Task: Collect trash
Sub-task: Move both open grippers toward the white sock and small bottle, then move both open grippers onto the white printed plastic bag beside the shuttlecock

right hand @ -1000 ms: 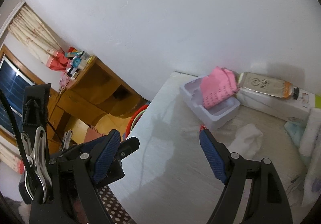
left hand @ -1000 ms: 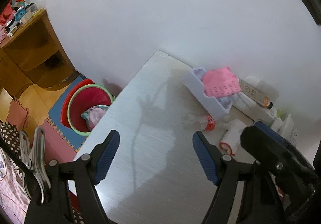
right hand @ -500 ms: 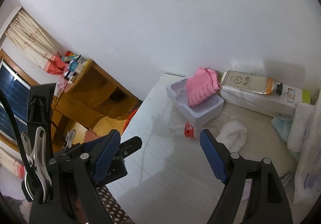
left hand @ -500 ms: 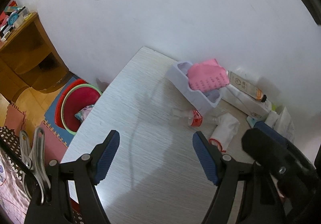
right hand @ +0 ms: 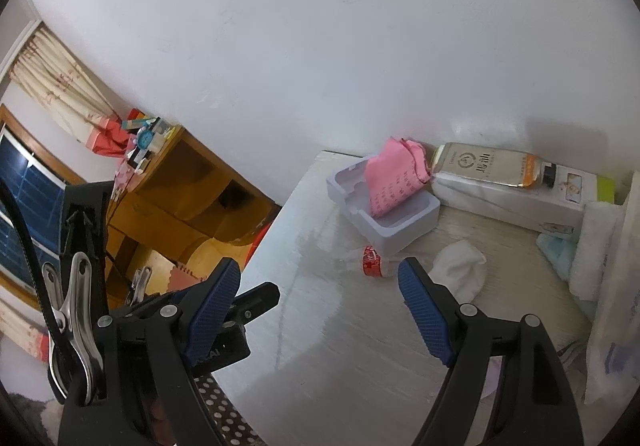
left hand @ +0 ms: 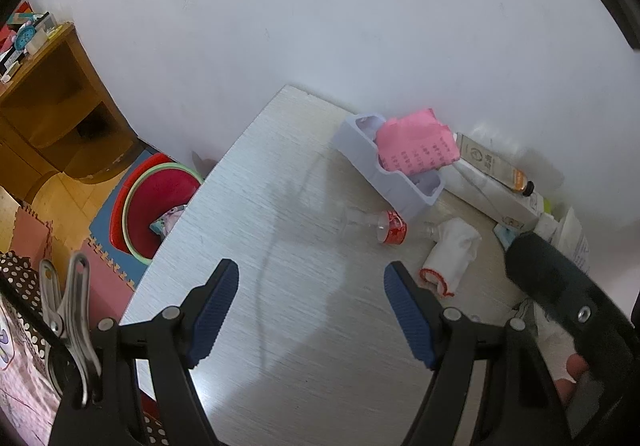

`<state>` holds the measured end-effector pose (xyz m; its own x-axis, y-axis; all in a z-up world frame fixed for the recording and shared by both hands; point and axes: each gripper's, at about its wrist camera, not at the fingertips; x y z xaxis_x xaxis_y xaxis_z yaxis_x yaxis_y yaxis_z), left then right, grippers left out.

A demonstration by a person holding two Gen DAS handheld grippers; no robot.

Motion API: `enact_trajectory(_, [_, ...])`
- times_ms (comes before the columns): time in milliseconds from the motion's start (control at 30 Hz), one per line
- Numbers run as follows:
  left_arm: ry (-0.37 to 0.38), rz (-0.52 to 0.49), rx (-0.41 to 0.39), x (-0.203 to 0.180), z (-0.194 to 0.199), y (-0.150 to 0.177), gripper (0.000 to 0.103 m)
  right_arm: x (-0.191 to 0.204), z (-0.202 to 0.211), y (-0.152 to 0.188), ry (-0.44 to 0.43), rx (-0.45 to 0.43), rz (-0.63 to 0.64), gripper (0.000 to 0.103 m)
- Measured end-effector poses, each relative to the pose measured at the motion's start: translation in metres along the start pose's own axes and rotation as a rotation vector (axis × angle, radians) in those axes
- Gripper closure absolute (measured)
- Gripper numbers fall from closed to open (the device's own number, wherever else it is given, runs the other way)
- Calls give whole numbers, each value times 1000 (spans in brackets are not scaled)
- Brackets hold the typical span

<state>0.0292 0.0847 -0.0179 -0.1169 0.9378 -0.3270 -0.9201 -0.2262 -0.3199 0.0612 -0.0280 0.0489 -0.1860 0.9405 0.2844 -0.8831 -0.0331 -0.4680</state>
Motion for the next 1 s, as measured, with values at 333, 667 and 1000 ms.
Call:
enact_trajectory(333, [17,-38,2,-17,-2,4,24,-22,19,-4,20,-47,-26,20])
enact_trajectory(667, [38,-107,3,-48,-6,9,24,-52,37,0,47,-76,-65,20])
enact_trajectory(1000, [37,-224,-5,-86,-10,20,24,-92,88,16,191,-169,-150,20])
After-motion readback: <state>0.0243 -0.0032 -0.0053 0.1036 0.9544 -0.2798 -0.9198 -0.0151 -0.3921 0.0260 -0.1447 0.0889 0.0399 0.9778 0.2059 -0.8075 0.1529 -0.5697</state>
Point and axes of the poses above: each gripper's, at about its wrist camera, not at the fingertips, and z roughly against the way its jaws point, x to its left, y to its underside, and after that the axes turned 14 degrees about y, right-handed
